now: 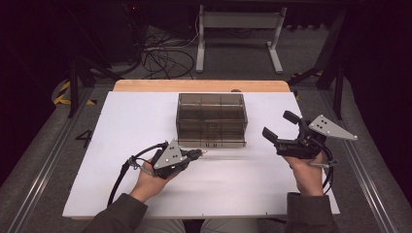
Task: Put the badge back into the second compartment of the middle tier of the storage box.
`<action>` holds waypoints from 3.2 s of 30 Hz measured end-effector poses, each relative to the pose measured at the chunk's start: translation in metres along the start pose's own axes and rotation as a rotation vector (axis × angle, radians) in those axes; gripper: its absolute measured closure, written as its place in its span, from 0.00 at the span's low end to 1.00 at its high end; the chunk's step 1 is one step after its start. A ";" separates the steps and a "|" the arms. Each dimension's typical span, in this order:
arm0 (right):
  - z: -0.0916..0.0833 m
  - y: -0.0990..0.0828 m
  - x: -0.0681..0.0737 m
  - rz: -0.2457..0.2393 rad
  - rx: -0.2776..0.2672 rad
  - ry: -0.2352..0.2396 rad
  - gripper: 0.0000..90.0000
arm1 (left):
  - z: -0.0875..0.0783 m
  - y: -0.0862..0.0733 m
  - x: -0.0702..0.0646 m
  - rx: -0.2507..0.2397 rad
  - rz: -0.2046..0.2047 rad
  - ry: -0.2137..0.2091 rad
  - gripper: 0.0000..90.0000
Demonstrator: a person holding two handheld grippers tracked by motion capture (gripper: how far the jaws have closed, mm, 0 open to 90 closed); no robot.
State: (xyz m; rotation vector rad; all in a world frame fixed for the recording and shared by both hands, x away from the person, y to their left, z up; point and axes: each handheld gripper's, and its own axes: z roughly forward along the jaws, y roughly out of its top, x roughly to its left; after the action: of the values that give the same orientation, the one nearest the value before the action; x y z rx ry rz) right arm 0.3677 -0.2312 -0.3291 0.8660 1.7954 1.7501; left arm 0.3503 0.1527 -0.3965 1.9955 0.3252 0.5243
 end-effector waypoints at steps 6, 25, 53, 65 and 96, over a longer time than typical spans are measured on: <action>-0.001 0.000 -0.001 0.004 0.000 -0.001 0.01 | 0.006 0.004 0.004 -0.011 -0.010 0.012 0.98; -0.003 0.001 -0.004 0.013 -0.009 0.000 0.01 | 0.030 0.020 0.027 -0.031 -0.043 0.033 0.98; -0.003 0.001 -0.003 0.033 -0.020 0.007 0.01 | 0.067 0.025 0.041 0.036 -0.084 0.079 0.98; -0.006 0.003 -0.004 0.035 -0.032 0.005 0.01 | 0.080 0.016 0.044 0.128 -0.076 0.090 0.98; -0.004 0.003 -0.003 0.031 -0.023 0.012 0.01 | 0.088 0.008 0.047 0.223 -0.075 0.115 0.98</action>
State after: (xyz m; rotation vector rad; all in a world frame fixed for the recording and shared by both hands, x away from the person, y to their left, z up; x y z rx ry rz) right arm 0.3668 -0.2362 -0.3265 0.8801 1.7747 1.7956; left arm 0.4346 0.1019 -0.4139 2.1619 0.5477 0.5772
